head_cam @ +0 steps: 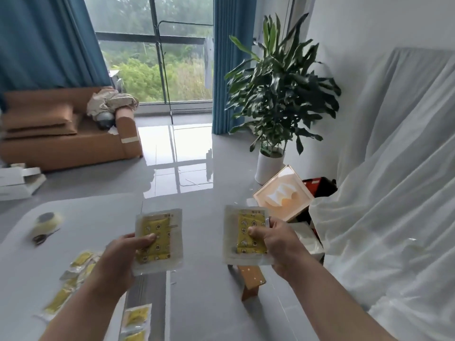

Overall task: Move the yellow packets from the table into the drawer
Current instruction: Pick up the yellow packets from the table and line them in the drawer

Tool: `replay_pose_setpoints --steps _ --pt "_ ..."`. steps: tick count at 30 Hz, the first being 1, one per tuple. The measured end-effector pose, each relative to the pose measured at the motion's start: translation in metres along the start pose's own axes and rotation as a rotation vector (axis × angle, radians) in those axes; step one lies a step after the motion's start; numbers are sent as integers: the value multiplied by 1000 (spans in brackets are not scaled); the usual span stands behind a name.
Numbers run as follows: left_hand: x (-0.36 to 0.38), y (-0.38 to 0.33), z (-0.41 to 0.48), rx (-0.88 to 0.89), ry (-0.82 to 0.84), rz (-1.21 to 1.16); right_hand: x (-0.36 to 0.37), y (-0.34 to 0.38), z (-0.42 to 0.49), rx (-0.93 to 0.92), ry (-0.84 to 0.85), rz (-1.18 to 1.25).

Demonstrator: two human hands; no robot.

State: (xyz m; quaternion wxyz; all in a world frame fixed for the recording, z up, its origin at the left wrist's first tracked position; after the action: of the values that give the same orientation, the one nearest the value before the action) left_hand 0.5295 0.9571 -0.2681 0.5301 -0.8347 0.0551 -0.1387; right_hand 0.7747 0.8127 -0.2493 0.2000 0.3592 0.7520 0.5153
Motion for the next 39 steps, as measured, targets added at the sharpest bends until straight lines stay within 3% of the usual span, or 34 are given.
replay_pose_setpoints --steps 8,15,21,29,39 --pt "2 -8 33 19 -299 -70 42 24 101 62 243 -121" --pt "-19 -19 106 3 -513 -183 141 32 193 86 402 -251" --pt "-44 -42 178 -31 -603 -251 237 52 257 96 487 -336" --pt "-99 -71 202 -23 -811 -388 354 70 275 88 691 -484" --pt "-147 -62 186 69 -1244 -655 514 45 266 37 1095 -732"
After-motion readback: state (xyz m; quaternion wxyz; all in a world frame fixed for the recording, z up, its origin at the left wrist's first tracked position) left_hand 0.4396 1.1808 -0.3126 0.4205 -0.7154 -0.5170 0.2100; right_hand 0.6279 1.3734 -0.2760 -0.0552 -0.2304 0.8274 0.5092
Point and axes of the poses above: each hand's wrist, its own z-axis towards the middle knuckle, its own x-axis out of the palm, y = z × x, the point moved 1 cm from there along z, towards the middle knuckle, and after that the axes turned 8 degrees about -y, right-handed, at the moved point
